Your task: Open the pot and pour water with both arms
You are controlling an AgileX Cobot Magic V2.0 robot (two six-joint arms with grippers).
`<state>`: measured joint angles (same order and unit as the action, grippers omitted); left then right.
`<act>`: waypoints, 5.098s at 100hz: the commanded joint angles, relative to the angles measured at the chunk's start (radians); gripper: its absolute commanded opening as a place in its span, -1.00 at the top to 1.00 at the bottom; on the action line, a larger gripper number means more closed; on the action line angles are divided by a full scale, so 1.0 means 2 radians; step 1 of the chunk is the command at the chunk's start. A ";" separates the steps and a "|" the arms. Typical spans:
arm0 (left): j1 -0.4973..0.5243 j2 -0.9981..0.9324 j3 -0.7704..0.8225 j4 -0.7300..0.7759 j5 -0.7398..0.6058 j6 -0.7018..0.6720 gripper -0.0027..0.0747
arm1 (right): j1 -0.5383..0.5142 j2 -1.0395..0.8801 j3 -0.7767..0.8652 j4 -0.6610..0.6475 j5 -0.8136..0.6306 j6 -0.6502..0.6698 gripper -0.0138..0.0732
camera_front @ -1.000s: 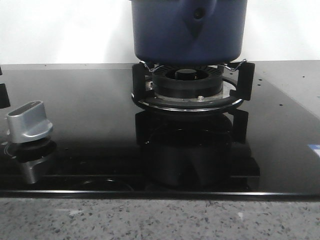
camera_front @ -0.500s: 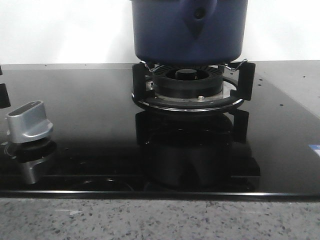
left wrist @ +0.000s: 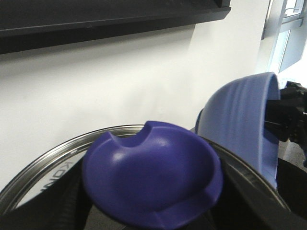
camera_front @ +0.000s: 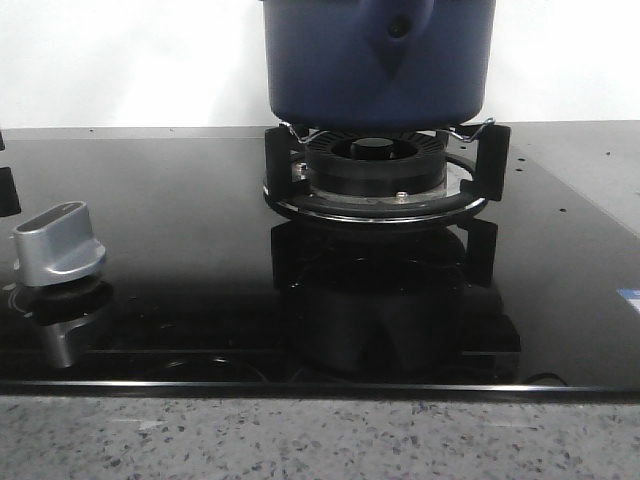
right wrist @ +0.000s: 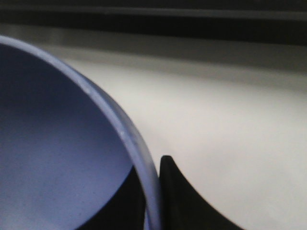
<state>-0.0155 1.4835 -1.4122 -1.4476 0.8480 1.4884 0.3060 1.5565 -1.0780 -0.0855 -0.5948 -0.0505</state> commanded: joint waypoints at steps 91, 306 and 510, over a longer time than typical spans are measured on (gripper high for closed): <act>0.001 -0.024 -0.017 -0.045 0.001 -0.004 0.25 | -0.002 -0.026 0.034 0.027 -0.275 0.000 0.79; -0.145 -0.024 -0.017 -0.084 -0.029 0.027 0.25 | -0.313 -0.066 -0.123 0.103 0.773 0.000 0.79; -0.204 0.116 -0.076 -0.111 0.004 0.105 0.25 | -0.322 -0.185 -0.078 0.109 0.742 -0.006 -0.46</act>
<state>-0.4155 1.7596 -1.5235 -1.5835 0.8203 1.6983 -0.3313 1.2160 -1.2118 0.1272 0.9319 -0.0539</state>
